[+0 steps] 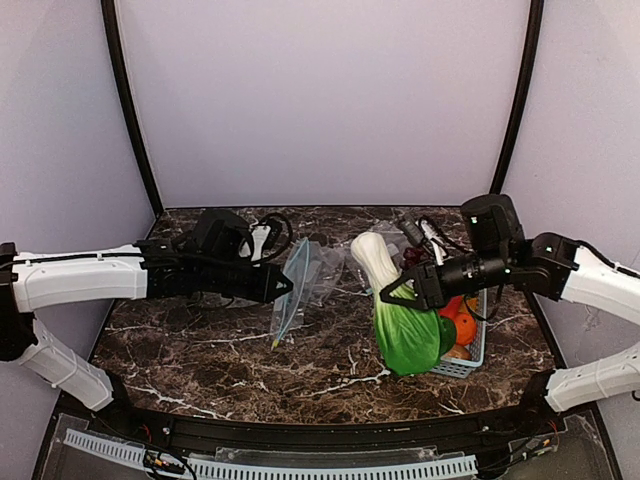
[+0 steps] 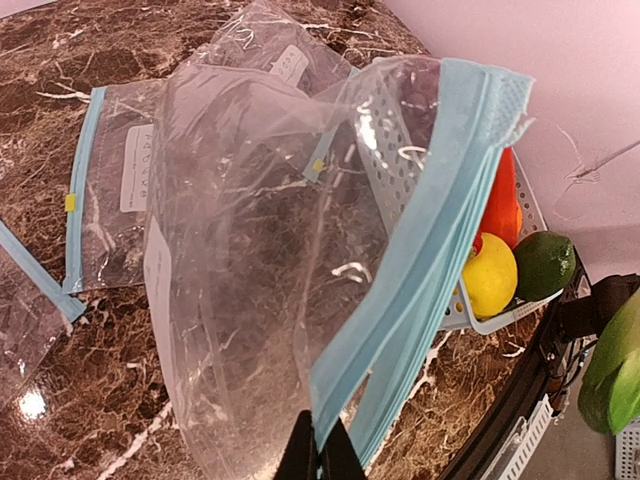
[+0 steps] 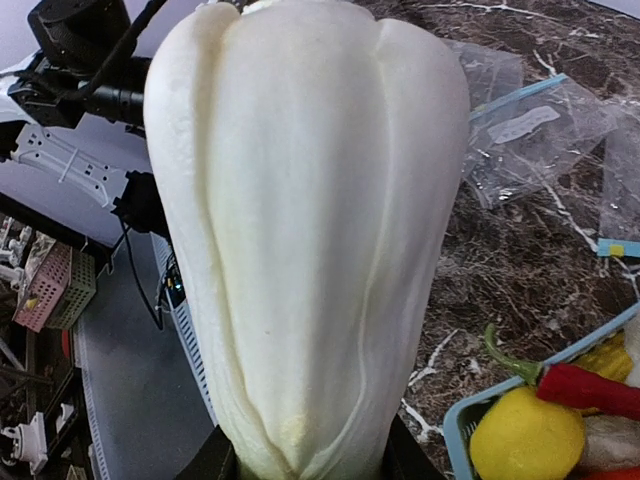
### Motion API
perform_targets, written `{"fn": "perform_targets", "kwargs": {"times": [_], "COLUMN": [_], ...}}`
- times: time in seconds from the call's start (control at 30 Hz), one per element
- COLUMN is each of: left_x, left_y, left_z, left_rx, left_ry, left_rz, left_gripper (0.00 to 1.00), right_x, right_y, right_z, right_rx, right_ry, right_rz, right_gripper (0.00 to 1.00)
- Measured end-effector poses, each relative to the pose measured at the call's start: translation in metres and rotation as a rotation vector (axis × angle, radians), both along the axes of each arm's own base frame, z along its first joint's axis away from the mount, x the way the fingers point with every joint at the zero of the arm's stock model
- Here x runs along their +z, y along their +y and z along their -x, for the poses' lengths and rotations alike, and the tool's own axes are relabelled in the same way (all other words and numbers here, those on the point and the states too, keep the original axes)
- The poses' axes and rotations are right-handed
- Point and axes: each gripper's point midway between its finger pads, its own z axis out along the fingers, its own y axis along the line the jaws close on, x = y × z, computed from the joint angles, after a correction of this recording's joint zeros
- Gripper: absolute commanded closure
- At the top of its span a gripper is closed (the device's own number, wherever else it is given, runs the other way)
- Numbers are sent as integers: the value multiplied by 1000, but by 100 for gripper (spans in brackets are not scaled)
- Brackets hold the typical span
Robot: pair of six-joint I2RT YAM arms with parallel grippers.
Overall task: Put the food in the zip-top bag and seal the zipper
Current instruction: Place the fake vegetable in the zipper food storage bag.
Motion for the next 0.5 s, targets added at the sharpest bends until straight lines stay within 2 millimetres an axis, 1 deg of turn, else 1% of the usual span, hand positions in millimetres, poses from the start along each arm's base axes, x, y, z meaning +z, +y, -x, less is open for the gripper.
{"fn": "perform_targets", "kwargs": {"times": [0.07,0.2,0.3,0.5], "left_x": [0,-2,-3,-2], "left_y": [-4,-11,-14,-16], "left_z": [0,1,2,3], "left_rx": [-5,-23,-34,-41], "left_ry": [0,2,5,5], "left_rz": [13,23,28,35], "left_gripper": [99,99,99,99], "right_x": [-5,-16,-27,-37], "right_y": [18,45,60,84], "right_z": [9,16,17,17], "right_rx": [64,142,177,226], "right_ry": [20,64,100,131], "right_rz": [-16,-36,-29,-30], "right_gripper": [82,82,82,82]}}
